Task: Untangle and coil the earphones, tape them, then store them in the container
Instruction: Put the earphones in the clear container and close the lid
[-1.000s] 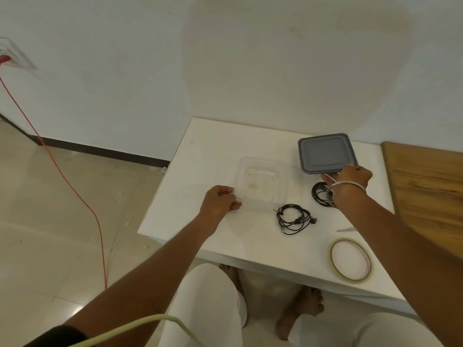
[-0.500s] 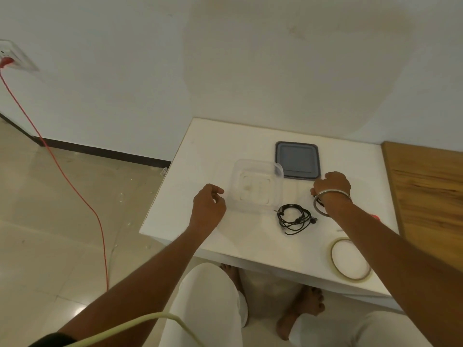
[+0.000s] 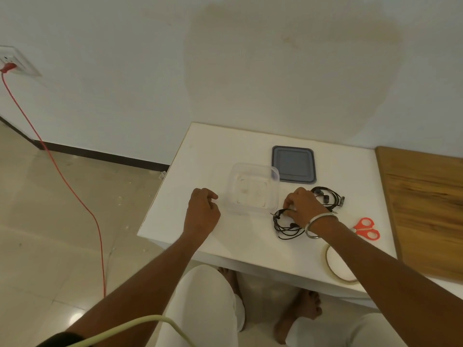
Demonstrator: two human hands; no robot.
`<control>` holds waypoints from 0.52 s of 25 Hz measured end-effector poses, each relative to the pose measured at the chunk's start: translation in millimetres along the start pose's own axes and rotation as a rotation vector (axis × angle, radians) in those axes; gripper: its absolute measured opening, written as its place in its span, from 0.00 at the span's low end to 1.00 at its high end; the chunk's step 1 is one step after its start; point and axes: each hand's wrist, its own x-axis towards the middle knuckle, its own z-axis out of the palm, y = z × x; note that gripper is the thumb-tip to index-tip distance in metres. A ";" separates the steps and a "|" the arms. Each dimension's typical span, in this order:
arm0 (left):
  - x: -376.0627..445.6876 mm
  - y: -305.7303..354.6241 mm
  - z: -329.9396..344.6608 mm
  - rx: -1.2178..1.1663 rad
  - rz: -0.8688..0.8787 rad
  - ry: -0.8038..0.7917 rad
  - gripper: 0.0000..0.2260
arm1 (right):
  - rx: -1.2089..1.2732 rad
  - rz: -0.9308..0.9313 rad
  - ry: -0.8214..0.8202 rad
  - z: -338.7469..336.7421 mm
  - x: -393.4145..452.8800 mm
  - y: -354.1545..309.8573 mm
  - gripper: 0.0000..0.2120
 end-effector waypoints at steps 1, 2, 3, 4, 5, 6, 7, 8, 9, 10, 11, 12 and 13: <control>0.7 0.9 -1.1 0.014 0.018 0.005 0.11 | 0.032 -0.011 -0.018 -4.2 -0.9 1.9 0.07; 2.2 2.3 -2.3 0.043 0.052 0.012 0.10 | 0.084 -0.013 -0.040 -10.8 -1.5 4.0 0.05; 4.1 3.9 -4.0 0.094 0.099 0.024 0.10 | 0.129 -0.013 -0.064 -18.7 -2.4 6.9 0.04; 5.6 5.9 -6.0 0.160 0.152 0.042 0.10 | 0.146 -0.020 -0.092 -27.0 -3.4 10.1 0.03; 7.2 9.0 -8.0 0.229 0.205 0.070 0.11 | 0.141 -0.034 -0.117 -35.0 -4.9 13.4 0.03; 8.1 13.6 -9.4 0.277 0.251 0.107 0.11 | 0.145 -0.048 -0.136 -42.4 -6.8 17.1 0.03; 8.2 21.1 -9.9 0.290 0.286 0.139 0.13 | 0.167 -0.054 -0.144 -50.1 -8.8 21.6 0.03; 7.9 32.0 -9.3 0.277 0.322 0.156 0.14 | 0.203 -0.052 -0.142 -58.1 -10.6 26.3 0.03; 7.0 45.4 -6.6 0.250 0.377 0.147 0.16 | 0.240 -0.047 -0.128 -66.1 -12.6 32.1 0.03; 5.0 61.6 -1.6 0.220 0.453 0.116 0.17 | 0.267 -0.040 -0.102 -74.0 -14.5 39.1 0.03; 1.8 79.4 5.4 0.199 0.542 0.071 0.18 | 0.284 -0.030 -0.066 -81.2 -16.4 47.0 0.04; -2.1 97.2 14.9 0.185 0.635 0.023 0.19 | 0.309 -0.015 -0.025 -87.9 -18.4 56.1 0.04; -6.2 113.5 25.9 0.174 0.721 -0.025 0.19 | 0.344 0.008 0.015 -93.9 -20.7 66.0 0.04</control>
